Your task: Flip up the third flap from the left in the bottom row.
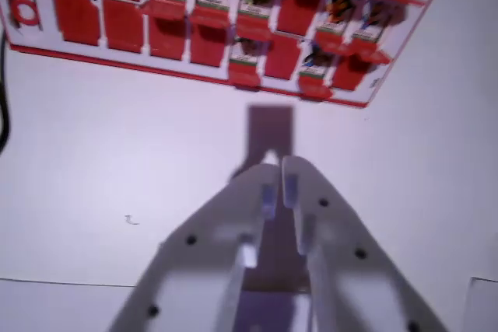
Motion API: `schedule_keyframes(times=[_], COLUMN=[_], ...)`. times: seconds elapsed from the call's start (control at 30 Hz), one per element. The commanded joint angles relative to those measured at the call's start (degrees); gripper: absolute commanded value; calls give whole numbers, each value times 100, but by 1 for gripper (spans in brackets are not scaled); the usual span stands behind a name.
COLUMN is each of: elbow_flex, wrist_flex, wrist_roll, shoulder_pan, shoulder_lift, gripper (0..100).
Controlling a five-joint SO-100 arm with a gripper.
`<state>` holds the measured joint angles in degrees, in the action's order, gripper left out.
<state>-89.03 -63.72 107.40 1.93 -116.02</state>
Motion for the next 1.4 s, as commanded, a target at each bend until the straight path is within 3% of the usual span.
schedule_keyframes(times=[0.0, 0.17, 0.27, 0.3, 0.63, 0.77, 0.93, 1.37], elbow_flex=[439, 536, 519, 519, 580, 606, 598, 369], wrist_flex=[-88, 26, 79, 79, 70, 79, 79, 70], wrist_roll=[-255, -976, -2057, -2188, -2259, -2188, -1784, -1705], shoulder_pan=[79, 26, 26, 9, -325, -352, -299, -325], shoulder_lift=[-492, -536, -580, -589, -606, -598, -606, -826], gripper=[0, 0, 0, 0, 0, 0, 0, 0])
